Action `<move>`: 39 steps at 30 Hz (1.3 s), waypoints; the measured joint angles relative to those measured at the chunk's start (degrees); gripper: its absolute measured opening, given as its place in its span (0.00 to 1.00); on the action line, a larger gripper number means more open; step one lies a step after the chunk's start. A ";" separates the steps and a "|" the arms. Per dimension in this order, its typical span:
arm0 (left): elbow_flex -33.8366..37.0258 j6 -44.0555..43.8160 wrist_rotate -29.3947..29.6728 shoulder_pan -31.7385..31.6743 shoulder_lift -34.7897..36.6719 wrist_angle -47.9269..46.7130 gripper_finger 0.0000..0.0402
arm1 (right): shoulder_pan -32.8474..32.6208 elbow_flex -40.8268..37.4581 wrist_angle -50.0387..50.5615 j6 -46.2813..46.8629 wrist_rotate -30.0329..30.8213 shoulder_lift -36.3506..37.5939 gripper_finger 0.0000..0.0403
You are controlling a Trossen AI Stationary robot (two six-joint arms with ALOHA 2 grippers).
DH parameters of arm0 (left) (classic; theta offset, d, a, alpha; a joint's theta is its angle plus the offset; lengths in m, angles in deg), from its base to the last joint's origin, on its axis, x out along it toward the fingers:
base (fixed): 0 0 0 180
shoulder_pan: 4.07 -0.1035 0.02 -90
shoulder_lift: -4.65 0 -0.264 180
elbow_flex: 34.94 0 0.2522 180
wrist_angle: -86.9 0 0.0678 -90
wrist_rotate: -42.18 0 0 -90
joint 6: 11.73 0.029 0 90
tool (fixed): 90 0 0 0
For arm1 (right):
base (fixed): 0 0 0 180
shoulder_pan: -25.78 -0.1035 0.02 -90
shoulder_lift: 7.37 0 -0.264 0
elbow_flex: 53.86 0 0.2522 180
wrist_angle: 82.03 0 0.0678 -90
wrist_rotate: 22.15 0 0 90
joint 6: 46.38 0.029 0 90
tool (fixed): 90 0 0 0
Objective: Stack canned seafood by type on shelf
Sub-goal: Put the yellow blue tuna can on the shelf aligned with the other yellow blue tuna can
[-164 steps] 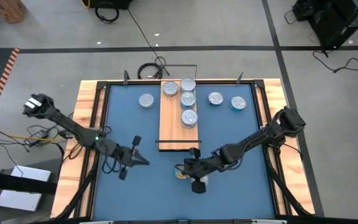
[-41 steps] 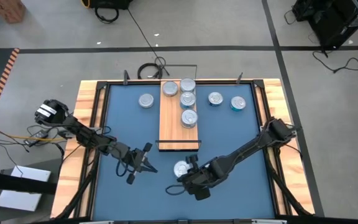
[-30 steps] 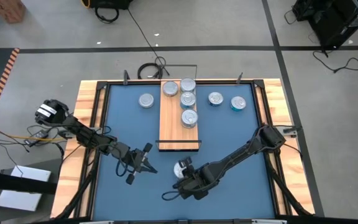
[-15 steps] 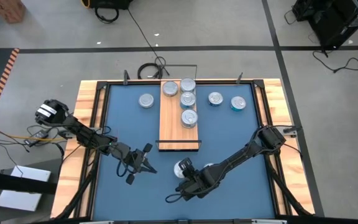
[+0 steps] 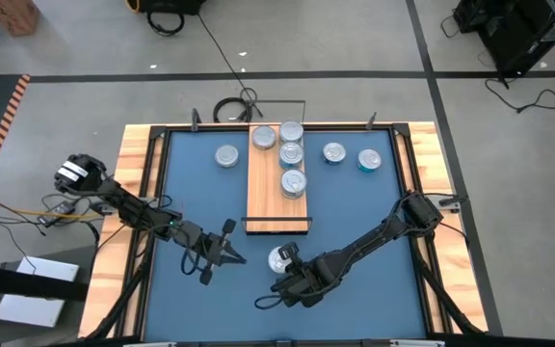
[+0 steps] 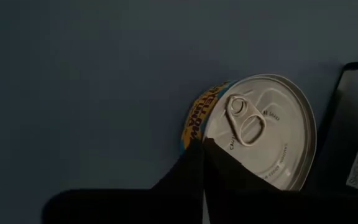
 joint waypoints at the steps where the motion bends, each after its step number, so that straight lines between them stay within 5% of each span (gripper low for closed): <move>1: -0.19 0.69 0.94 0.00 0.00 -0.14 0.07 | 0.16 -0.07 0.06 0.47 -0.21 0.29 0.01; 11: -3.82 7.35 8.29 1.12 -0.02 -10.63 0.30 | 3.56 -0.11 -1.25 6.87 -4.09 3.99 0.00; 24: -4.30 9.85 16.84 5.38 -0.02 -10.87 0.56 | 5.64 -0.09 -6.00 14.35 -6.94 5.23 0.00; 39: -8.87 16.72 20.85 7.52 -2.74 -12.05 0.64 | 6.26 -0.01 -13.26 17.87 -4.82 8.25 0.00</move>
